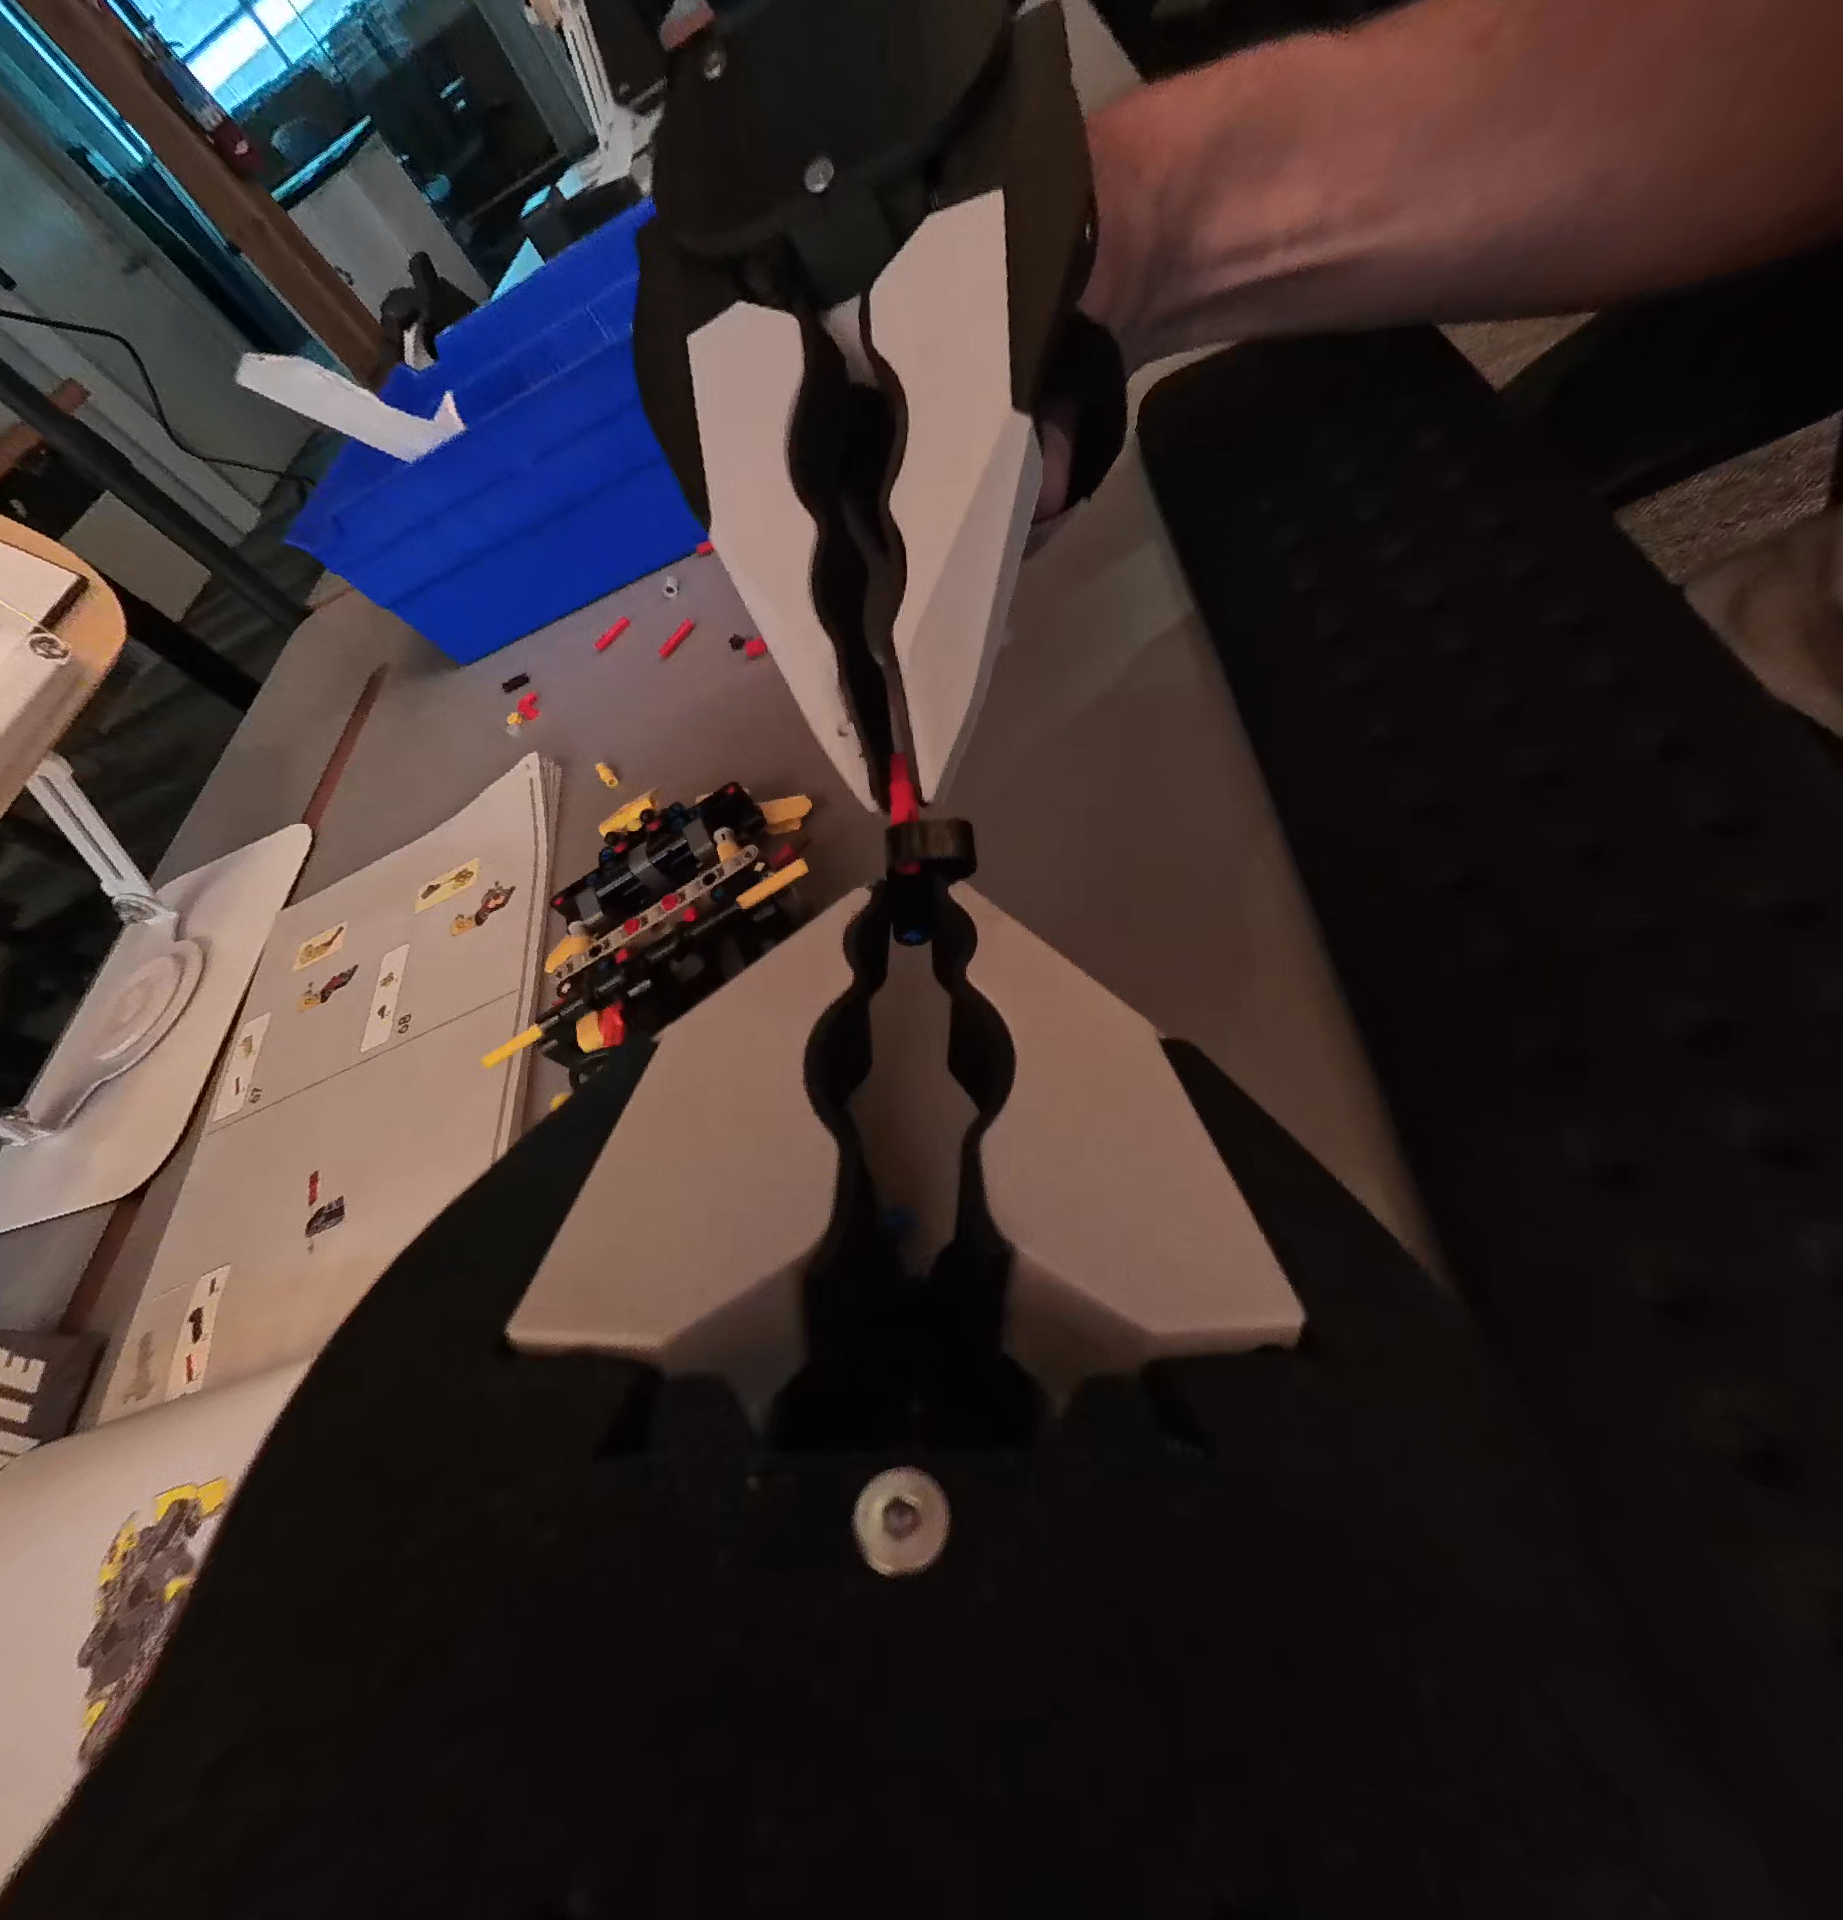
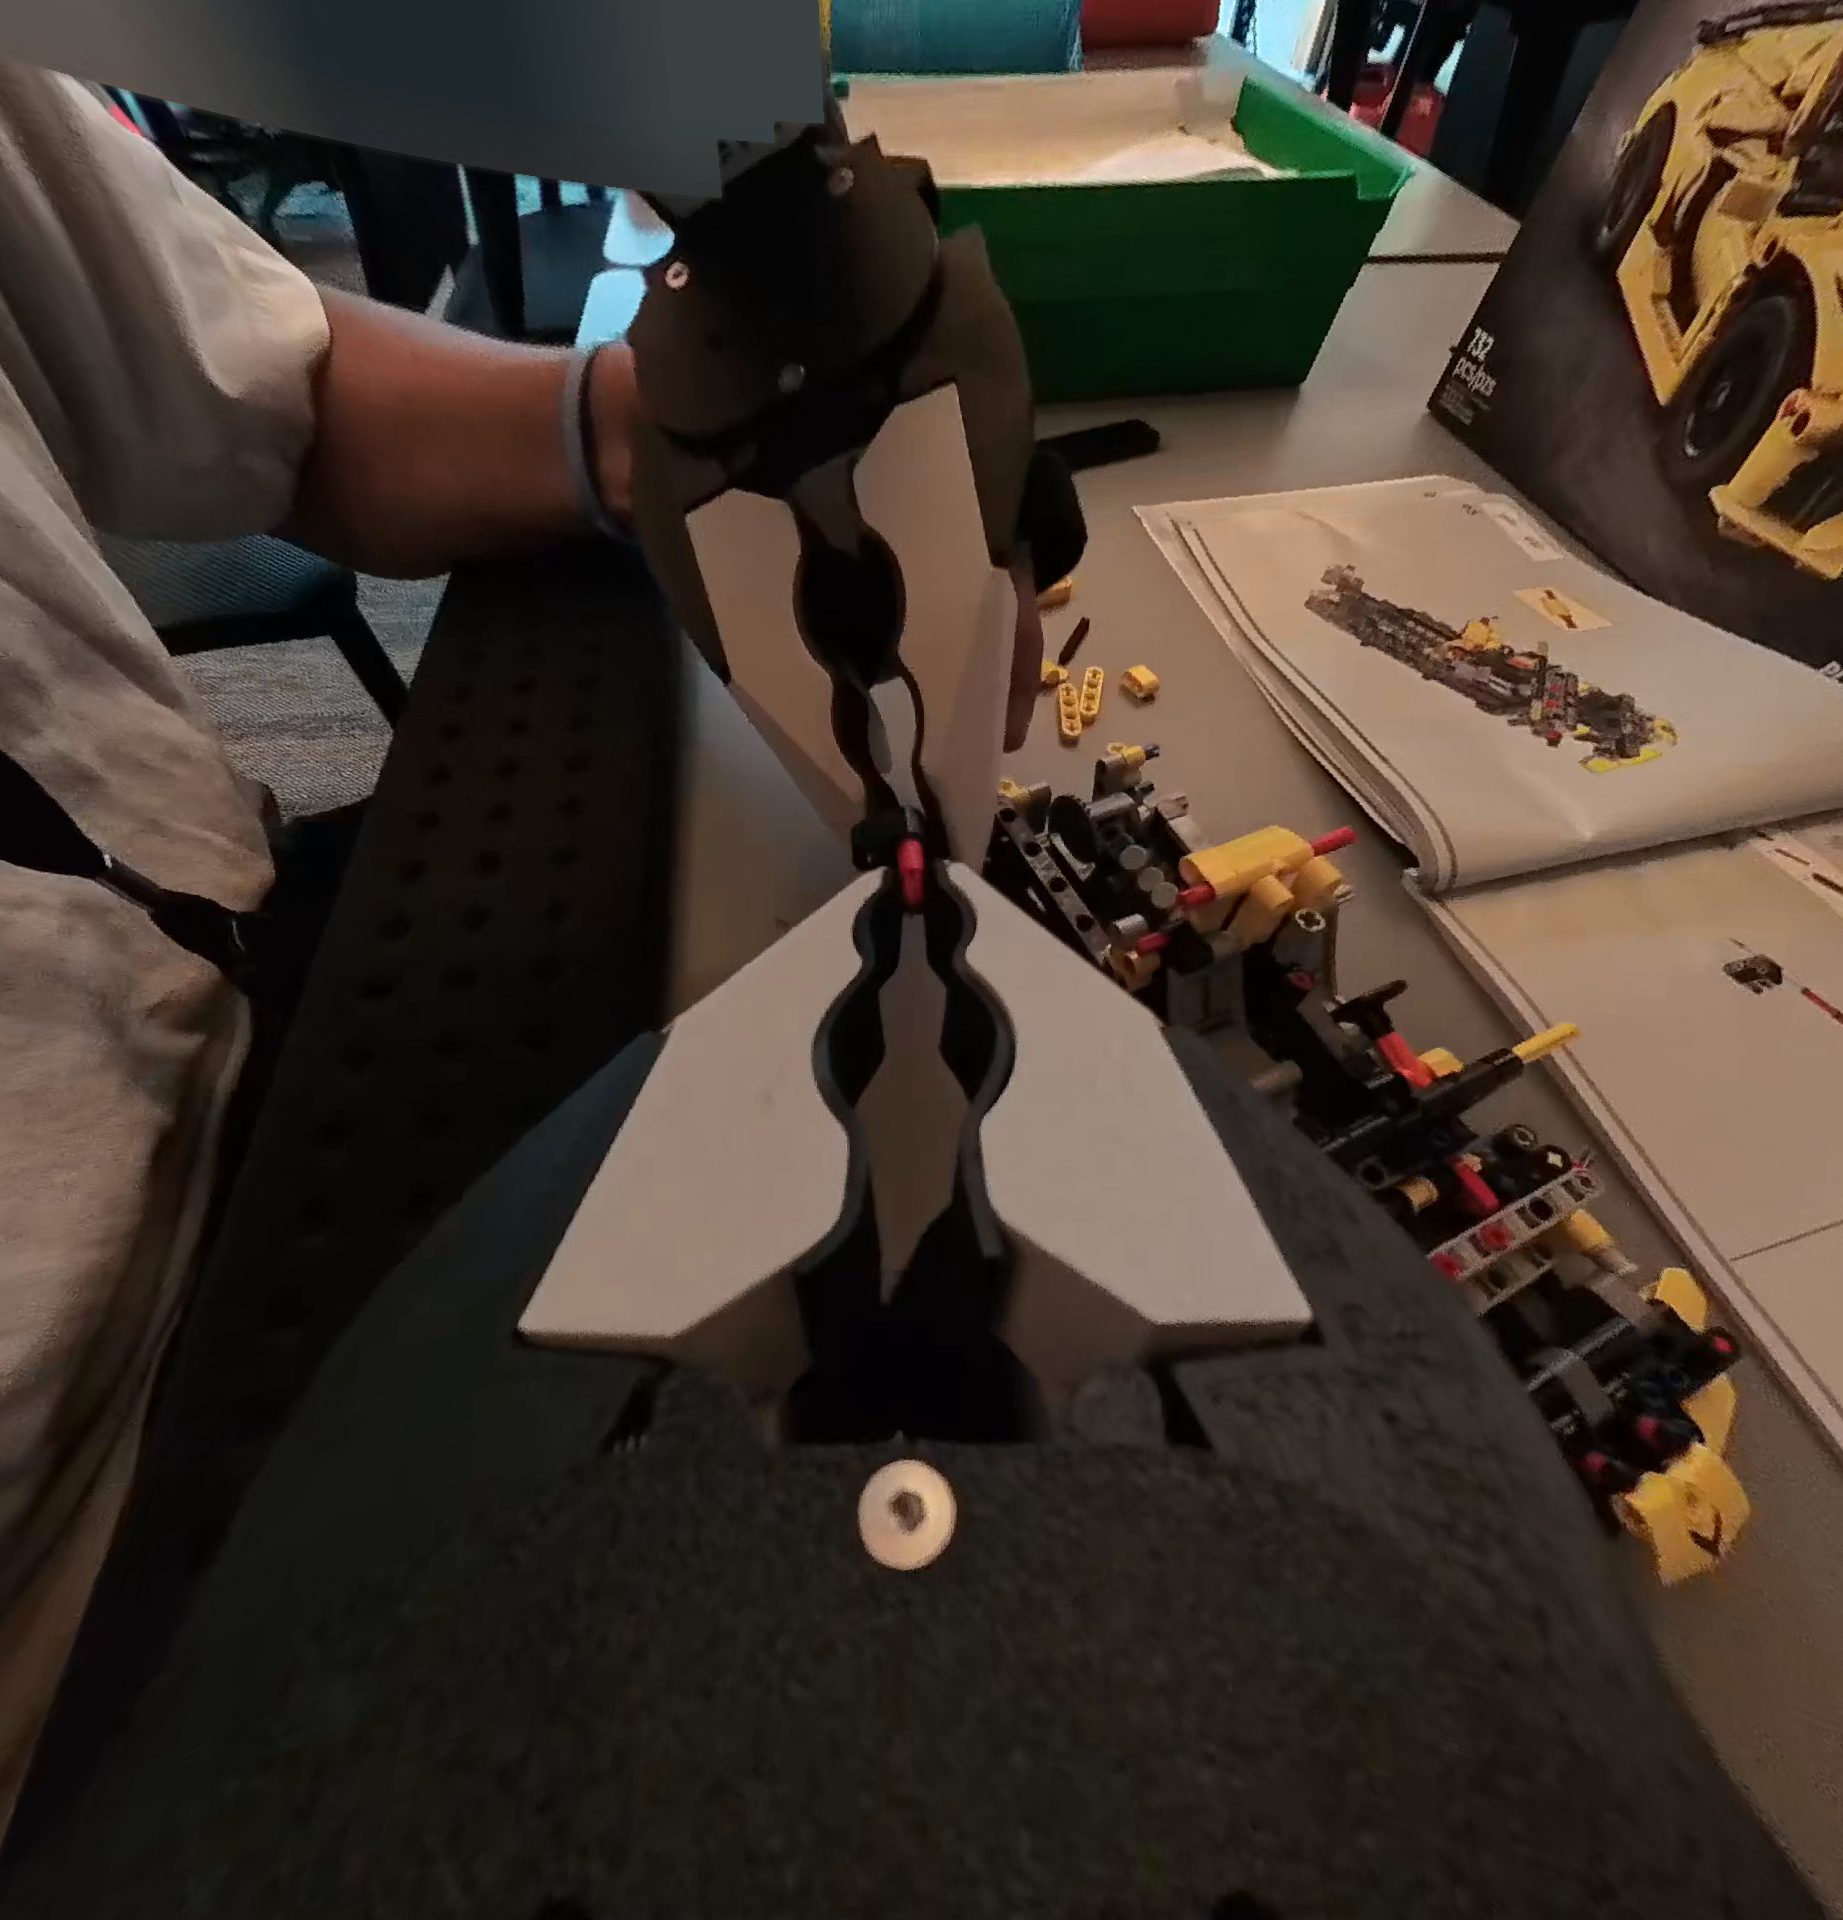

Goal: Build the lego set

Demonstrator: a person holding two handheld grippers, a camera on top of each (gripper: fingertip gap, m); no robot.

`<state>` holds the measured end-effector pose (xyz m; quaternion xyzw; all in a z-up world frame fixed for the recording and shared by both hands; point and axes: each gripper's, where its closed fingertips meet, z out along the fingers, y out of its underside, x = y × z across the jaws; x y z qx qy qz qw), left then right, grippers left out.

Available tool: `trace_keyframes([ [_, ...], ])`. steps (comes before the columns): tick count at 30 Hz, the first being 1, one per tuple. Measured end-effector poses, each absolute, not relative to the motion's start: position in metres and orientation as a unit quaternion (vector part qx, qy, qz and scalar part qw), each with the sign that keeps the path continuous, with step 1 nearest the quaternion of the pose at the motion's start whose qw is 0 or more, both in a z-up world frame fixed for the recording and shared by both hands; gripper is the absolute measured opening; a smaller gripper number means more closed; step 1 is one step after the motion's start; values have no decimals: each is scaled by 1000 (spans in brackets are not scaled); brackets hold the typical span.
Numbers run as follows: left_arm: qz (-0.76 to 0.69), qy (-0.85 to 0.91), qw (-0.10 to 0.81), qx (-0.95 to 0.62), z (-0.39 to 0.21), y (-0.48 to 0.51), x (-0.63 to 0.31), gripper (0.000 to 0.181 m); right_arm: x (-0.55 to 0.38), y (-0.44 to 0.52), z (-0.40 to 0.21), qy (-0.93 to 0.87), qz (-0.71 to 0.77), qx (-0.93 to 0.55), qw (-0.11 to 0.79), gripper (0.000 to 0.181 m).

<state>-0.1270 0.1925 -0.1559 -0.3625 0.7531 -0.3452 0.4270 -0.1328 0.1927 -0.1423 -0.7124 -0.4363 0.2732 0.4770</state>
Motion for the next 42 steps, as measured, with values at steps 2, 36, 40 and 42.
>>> trace_keyframes([
  [2,-343,739,437,-381,-155,200,-123,7,-129,199,-143,-413,275,-723,480,4],
  [36,-122,644,638,-404,-131,256,-108,7,-111,256,-122,-146,319,-727,590,23],
  [40,-106,649,649,-383,-127,253,-110,7,-114,252,-119,-166,310,-723,594,22],
  [42,-102,652,649,-379,-128,251,-110,6,-116,249,-119,-166,330,-721,586,19],
])
